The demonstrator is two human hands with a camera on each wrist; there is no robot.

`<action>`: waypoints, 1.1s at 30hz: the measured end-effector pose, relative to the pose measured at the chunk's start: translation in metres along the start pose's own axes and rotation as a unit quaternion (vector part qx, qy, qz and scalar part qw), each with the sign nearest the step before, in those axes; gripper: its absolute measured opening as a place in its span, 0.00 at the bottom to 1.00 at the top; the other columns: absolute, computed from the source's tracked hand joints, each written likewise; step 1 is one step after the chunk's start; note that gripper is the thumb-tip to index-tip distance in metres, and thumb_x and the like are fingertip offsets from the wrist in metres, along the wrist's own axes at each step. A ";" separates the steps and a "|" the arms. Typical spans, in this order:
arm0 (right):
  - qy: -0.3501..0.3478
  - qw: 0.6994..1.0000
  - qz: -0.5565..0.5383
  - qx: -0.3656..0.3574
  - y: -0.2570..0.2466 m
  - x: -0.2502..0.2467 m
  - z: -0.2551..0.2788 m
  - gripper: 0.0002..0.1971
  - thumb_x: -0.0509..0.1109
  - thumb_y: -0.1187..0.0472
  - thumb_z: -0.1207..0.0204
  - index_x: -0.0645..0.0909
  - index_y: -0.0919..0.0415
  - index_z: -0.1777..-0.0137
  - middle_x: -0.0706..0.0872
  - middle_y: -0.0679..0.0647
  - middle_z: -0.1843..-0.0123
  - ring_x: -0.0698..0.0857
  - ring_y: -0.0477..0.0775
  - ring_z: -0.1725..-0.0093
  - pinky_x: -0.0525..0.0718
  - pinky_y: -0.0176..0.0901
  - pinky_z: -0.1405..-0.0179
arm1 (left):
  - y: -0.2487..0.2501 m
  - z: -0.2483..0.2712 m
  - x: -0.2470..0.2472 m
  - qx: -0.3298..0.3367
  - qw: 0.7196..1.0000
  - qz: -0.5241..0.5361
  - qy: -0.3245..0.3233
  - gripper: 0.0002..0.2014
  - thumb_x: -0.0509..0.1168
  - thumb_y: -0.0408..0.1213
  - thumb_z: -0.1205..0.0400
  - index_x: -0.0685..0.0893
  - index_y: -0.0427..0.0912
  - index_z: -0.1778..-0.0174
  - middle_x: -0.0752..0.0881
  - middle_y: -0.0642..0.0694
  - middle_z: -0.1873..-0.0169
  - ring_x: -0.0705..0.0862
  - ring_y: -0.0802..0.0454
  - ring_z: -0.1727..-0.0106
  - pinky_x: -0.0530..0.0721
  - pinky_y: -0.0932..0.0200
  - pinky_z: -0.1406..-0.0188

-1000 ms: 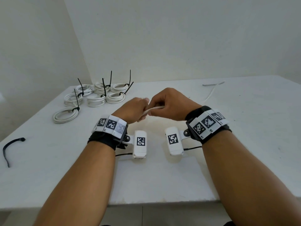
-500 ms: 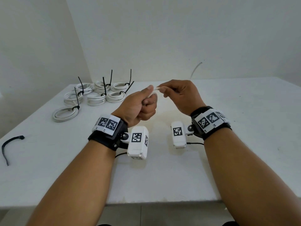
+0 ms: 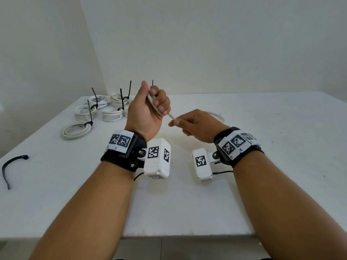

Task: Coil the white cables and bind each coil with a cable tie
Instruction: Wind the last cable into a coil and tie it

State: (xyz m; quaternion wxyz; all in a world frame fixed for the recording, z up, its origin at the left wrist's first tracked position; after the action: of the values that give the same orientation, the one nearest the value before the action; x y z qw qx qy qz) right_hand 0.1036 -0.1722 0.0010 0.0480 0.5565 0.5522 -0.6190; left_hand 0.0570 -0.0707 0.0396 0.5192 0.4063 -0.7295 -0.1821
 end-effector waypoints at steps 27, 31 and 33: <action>0.105 0.981 0.158 -0.028 -0.037 -0.036 0.011 0.12 0.79 0.43 0.33 0.85 0.50 0.63 0.87 0.42 0.66 0.85 0.43 0.63 0.84 0.42 0.61 | -0.053 0.016 -0.035 -0.247 0.752 -0.611 -0.007 0.14 0.49 0.38 0.15 0.70 0.43 0.66 0.73 0.46 0.76 0.67 0.51 0.78 0.66 0.63 0.80; 0.170 0.978 0.115 -0.037 -0.027 -0.051 0.012 0.16 0.80 0.40 0.35 0.85 0.51 0.65 0.86 0.43 0.70 0.83 0.43 0.67 0.82 0.43 0.66 | -0.061 0.020 -0.029 -0.265 0.830 -0.491 -0.003 0.22 0.48 0.50 0.12 0.64 0.46 0.72 0.63 0.50 0.81 0.57 0.52 0.79 0.56 0.62 0.82; 0.178 0.979 0.084 -0.058 -0.027 -0.051 0.012 0.14 0.80 0.42 0.31 0.87 0.53 0.63 0.84 0.40 0.71 0.80 0.40 0.70 0.77 0.39 0.67 | -0.061 0.020 -0.025 -0.259 0.857 -0.445 -0.008 0.25 0.48 0.57 0.12 0.63 0.47 0.72 0.60 0.51 0.80 0.55 0.54 0.79 0.54 0.63 0.82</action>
State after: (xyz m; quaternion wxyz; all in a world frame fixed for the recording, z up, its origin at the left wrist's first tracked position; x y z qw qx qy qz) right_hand 0.0972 -0.1991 0.0528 0.0328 0.6985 0.5381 -0.4706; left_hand 0.0663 -0.0911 -0.0254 0.4632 0.5371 -0.4012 -0.5796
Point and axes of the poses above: each hand's wrist, its own z-axis away from the middle knuckle, its own x-axis out of the palm, y = z × x, the point moved 10 cm from there along -z, towards the middle knuckle
